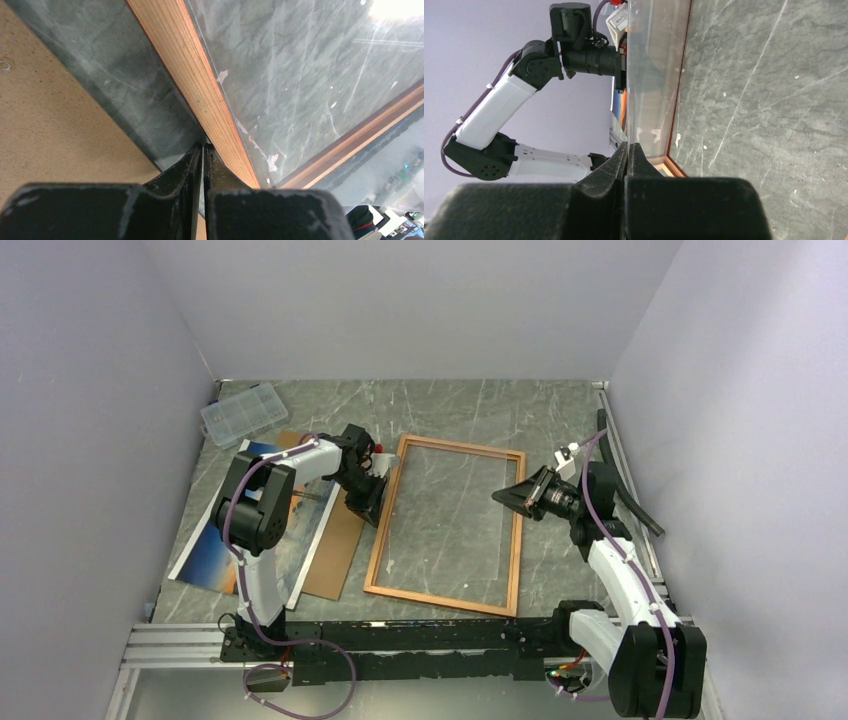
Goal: Put the photo into the frame
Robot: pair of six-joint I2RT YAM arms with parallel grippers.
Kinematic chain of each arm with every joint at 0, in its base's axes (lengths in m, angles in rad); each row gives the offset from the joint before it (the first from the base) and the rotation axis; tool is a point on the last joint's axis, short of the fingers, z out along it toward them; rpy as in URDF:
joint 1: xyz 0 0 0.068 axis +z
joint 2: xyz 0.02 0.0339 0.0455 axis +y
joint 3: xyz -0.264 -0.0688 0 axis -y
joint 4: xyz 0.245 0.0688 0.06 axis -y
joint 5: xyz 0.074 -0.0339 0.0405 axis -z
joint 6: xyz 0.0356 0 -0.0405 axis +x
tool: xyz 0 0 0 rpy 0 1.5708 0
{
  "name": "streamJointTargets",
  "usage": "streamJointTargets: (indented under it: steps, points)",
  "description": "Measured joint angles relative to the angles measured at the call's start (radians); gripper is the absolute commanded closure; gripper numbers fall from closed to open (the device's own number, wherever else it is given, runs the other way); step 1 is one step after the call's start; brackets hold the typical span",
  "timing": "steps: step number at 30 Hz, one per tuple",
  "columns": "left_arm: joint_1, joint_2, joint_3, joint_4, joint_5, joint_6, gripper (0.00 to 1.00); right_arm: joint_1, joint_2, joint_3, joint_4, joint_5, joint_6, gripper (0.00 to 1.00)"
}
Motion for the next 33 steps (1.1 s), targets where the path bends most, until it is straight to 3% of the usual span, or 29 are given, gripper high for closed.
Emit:
streamJointTargets:
  steps: [19, 33]
  points:
    - [0.0, 0.0, -0.003, 0.0, -0.001, 0.0, 0.94, 0.104, 0.015, 0.0, 0.121, 0.053, 0.032, 1.0]
    - [0.001, 0.0, -0.003, -0.002, -0.002, 0.0, 0.97, 0.075, 0.016, 0.038, -0.148, 0.165, -0.156, 1.0]
